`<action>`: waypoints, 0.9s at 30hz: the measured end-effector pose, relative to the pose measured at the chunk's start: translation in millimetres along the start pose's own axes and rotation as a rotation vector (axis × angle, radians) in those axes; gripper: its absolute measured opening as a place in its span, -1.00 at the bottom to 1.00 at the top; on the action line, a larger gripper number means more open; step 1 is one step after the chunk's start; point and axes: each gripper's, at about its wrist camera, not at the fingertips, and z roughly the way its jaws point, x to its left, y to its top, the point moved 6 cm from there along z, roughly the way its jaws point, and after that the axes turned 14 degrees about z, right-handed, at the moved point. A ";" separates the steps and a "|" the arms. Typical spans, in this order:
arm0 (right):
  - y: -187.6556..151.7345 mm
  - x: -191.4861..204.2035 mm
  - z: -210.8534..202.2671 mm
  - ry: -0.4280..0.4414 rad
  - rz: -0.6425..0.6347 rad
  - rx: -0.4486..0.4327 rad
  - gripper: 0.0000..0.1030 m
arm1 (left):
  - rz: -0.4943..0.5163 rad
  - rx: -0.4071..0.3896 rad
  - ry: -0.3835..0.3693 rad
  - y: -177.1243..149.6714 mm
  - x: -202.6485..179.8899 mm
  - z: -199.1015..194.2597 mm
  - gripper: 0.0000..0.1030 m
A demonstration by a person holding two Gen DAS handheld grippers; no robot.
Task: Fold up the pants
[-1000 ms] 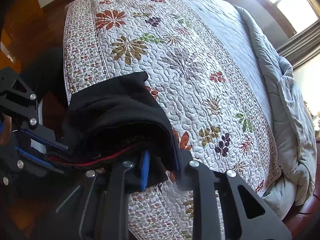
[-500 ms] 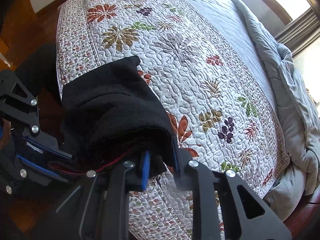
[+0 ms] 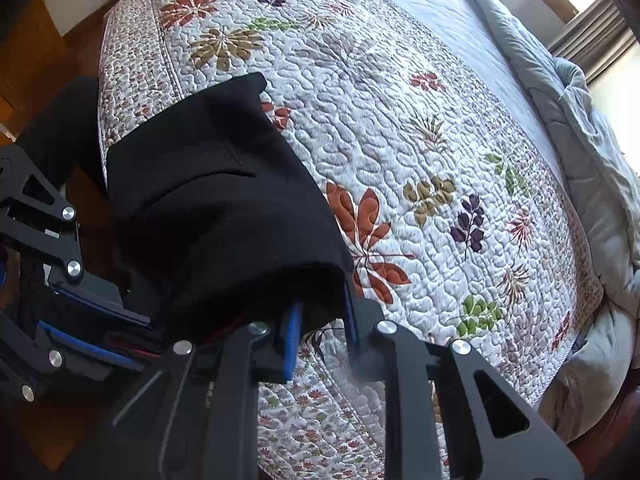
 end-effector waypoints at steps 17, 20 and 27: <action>-35.7 -23.1 36.7 0.077 0.151 0.000 -0.78 | -0.034 0.110 -0.035 -28.0 -3.1 53.9 -0.71; -42.8 -25.4 38.8 0.093 0.191 -0.003 -0.78 | -0.039 0.110 -0.038 -31.3 -2.3 57.1 -0.71; -67.3 -32.7 47.5 0.157 0.409 -0.020 -0.71 | -0.040 0.140 -0.043 -38.5 -1.5 65.2 -0.68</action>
